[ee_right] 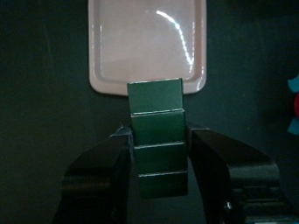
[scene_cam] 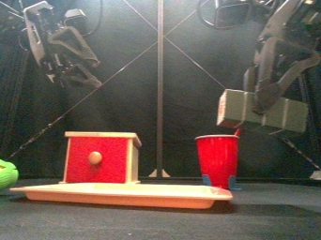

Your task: Place sushi roll on plate

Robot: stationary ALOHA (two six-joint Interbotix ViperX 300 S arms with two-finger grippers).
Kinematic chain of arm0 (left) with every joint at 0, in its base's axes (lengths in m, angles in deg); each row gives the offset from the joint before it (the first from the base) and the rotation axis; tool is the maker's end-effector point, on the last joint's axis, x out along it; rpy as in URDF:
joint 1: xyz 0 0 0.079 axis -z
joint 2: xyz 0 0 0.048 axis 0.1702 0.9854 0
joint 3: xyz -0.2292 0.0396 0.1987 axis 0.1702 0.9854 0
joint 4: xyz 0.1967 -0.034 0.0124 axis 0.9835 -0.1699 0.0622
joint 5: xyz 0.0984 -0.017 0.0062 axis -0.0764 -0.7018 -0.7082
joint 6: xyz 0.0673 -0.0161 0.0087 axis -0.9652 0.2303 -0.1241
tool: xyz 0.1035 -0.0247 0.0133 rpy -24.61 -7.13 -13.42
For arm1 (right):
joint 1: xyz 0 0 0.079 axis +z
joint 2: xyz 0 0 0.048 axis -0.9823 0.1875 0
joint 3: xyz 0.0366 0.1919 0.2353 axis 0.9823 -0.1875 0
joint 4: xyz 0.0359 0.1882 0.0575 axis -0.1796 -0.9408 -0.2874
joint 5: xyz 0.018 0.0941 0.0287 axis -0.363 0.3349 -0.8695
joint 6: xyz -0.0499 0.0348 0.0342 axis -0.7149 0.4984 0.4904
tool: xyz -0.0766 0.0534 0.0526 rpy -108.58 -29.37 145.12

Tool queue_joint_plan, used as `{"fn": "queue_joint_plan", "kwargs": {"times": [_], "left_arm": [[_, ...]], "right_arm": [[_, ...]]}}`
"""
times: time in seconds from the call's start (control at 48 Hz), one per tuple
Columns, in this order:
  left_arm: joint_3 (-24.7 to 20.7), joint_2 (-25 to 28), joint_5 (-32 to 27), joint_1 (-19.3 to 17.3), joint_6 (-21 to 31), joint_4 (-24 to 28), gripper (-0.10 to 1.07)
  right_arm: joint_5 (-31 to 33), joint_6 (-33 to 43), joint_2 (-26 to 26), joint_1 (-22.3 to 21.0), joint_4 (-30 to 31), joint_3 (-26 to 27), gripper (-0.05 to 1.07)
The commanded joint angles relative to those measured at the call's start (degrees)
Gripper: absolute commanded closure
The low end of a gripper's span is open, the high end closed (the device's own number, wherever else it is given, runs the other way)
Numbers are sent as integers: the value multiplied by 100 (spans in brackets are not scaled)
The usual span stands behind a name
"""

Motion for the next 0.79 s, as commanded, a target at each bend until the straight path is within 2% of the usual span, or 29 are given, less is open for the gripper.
{"fn": "queue_joint_plan", "kwargs": {"times": [0.0, 0.417, 0.771], "left_arm": [[18, -176, -18, -18, 0, -44, 11], [149, -316, -62, -18, -9, -141, 11], [158, -316, -53, -18, -9, -158, 11]], "right_arm": [[-272, 26, 62, -220, 193, 325, 60], [-1169, -18, 1125, -949, 422, 1222, 60], [-1266, -35, 1890, -1020, 422, 1793, 58]]}}
